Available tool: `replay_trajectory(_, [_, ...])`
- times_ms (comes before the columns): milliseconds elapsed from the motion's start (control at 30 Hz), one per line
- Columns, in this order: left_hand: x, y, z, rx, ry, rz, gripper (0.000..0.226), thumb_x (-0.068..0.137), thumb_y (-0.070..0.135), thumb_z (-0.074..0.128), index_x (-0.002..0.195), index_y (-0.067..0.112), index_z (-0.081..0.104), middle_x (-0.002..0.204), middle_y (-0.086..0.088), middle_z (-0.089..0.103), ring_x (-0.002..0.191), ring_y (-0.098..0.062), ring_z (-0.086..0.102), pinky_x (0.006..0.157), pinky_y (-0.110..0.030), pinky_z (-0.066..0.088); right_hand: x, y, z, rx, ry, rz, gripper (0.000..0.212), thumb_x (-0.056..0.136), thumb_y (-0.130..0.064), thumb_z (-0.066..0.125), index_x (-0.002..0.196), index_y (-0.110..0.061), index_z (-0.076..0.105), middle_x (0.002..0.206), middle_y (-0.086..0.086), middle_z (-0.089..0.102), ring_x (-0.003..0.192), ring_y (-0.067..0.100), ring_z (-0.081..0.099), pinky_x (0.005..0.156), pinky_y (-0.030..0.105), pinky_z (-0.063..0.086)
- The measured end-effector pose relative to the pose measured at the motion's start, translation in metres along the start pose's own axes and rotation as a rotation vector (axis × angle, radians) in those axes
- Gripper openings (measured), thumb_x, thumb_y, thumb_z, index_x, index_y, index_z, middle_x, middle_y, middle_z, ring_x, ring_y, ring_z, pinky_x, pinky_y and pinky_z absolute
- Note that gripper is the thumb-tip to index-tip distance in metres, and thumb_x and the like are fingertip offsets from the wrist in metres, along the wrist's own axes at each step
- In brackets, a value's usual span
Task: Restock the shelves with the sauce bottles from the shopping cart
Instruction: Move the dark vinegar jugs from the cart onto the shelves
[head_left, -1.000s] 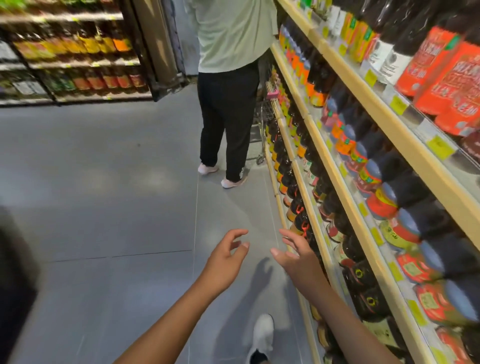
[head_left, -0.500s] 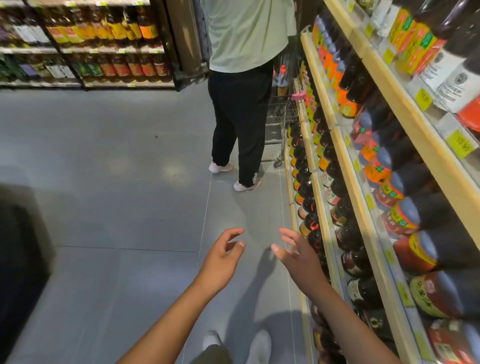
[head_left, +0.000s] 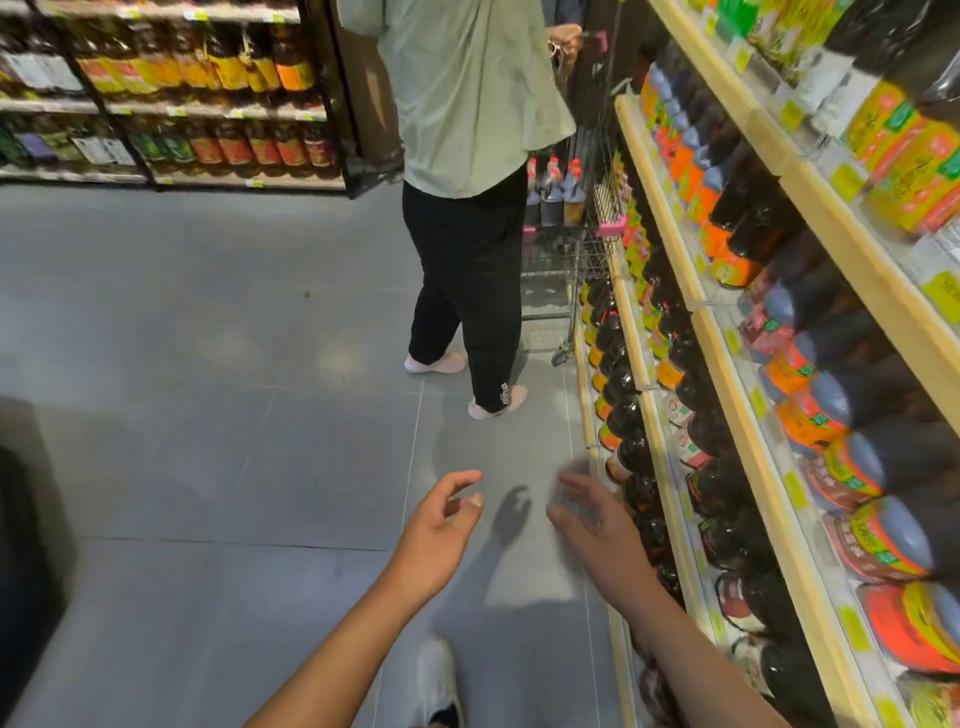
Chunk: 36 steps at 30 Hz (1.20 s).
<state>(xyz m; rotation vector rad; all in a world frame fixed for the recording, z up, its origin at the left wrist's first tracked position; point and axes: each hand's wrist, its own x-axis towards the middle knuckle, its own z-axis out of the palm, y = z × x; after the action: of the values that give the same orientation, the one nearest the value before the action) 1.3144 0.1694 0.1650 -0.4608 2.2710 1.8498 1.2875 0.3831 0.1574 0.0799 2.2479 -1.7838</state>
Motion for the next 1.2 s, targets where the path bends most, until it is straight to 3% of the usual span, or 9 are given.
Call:
replay_trajectory(133, [0.04,0.013,-0.024,-0.006,-0.025,0.003,0.024,0.103,0.022,0.055,0.118,0.039,0.059,0.119,0.017,0.063,0.11,-0.001,0.058,0.094,-0.021,0.046,0.031,-0.015,0.013,-0.008,0.044,0.01,0.048,0.078,-0.054,0.076,0.121,-0.039,0.059,0.129,-0.015,0.058,0.123,0.0,0.054,0.099,0.027,0.047])
replay_trajectory(333, [0.091,0.025,-0.046,0.003,-0.095,0.003,0.026,0.103,0.021,0.054,0.118,0.041,0.06,0.111,0.016,0.066,0.092,0.014,0.061,0.091,-0.026,0.05,0.071,-0.031,0.028,-0.038,0.083,0.015,0.037,0.09,-0.029,0.072,0.124,-0.034,0.06,0.128,-0.02,0.056,0.121,-0.004,0.052,0.093,0.017,0.046])
replay_trajectory(500, [0.134,0.037,-0.043,-0.048,-0.159,0.001,0.021,0.105,0.011,0.051,0.12,0.023,0.059,0.103,0.015,0.064,0.078,0.019,0.061,0.07,-0.007,0.048,0.11,-0.035,0.024,-0.041,0.116,0.035,0.038,0.089,-0.034,0.072,0.125,-0.035,0.061,0.131,-0.011,0.059,0.122,-0.003,0.054,0.097,0.024,0.049])
replay_trajectory(600, [0.168,0.046,-0.033,-0.008,-0.162,0.012,0.023,0.104,0.012,0.052,0.116,0.03,0.059,0.108,0.011,0.064,0.08,0.017,0.06,0.069,-0.009,0.046,0.142,-0.037,0.016,-0.024,0.125,0.067,0.043,0.084,-0.046,0.072,0.125,-0.039,0.06,0.131,-0.012,0.059,0.122,-0.001,0.054,0.1,0.031,0.05])
replay_trajectory(700, [0.199,0.055,-0.024,0.003,-0.167,-0.012,0.023,0.104,0.016,0.053,0.119,0.032,0.059,0.112,0.012,0.065,0.074,0.01,0.059,0.063,-0.01,0.046,0.172,-0.041,0.009,-0.011,0.116,0.067,0.038,0.089,-0.038,0.072,0.125,-0.036,0.06,0.132,-0.014,0.059,0.125,0.0,0.053,0.096,0.023,0.049])
replay_trajectory(833, [0.264,0.079,-0.007,0.045,-0.172,0.003,0.023,0.103,0.018,0.055,0.121,0.031,0.06,0.122,0.014,0.064,0.097,0.014,0.06,0.081,-0.01,0.048,0.239,-0.049,-0.011,0.017,0.112,0.069,0.035,0.092,-0.031,0.07,0.125,-0.035,0.06,0.131,-0.016,0.057,0.124,-0.004,0.051,0.096,0.023,0.048])
replay_trajectory(933, [0.317,0.099,0.003,0.06,-0.14,-0.021,0.024,0.102,0.024,0.057,0.121,0.038,0.06,0.124,0.005,0.065,0.111,-0.008,0.062,0.097,-0.029,0.049,0.296,-0.058,-0.03,0.023,0.088,0.083,0.034,0.092,-0.031,0.07,0.125,-0.036,0.059,0.132,-0.013,0.056,0.123,-0.004,0.051,0.104,0.032,0.046])
replay_trajectory(1133, [0.414,0.148,0.024,0.0,-0.054,-0.045,0.023,0.103,0.02,0.055,0.122,0.031,0.061,0.101,0.003,0.062,0.082,-0.013,0.054,0.076,-0.029,0.047,0.41,-0.089,-0.07,0.011,0.029,0.059,0.03,0.094,-0.025,0.068,0.119,-0.04,0.06,0.126,-0.02,0.058,0.119,-0.009,0.051,0.098,0.026,0.045])
replay_trajectory(1200, [0.443,0.16,0.027,-0.016,-0.041,-0.053,0.023,0.103,0.021,0.055,0.119,0.036,0.061,0.106,0.013,0.065,0.085,-0.003,0.058,0.081,-0.027,0.048,0.448,-0.1,-0.078,0.0,0.026,0.061,0.031,0.095,-0.026,0.067,0.122,-0.037,0.06,0.125,-0.021,0.058,0.116,-0.012,0.052,0.096,0.023,0.045])
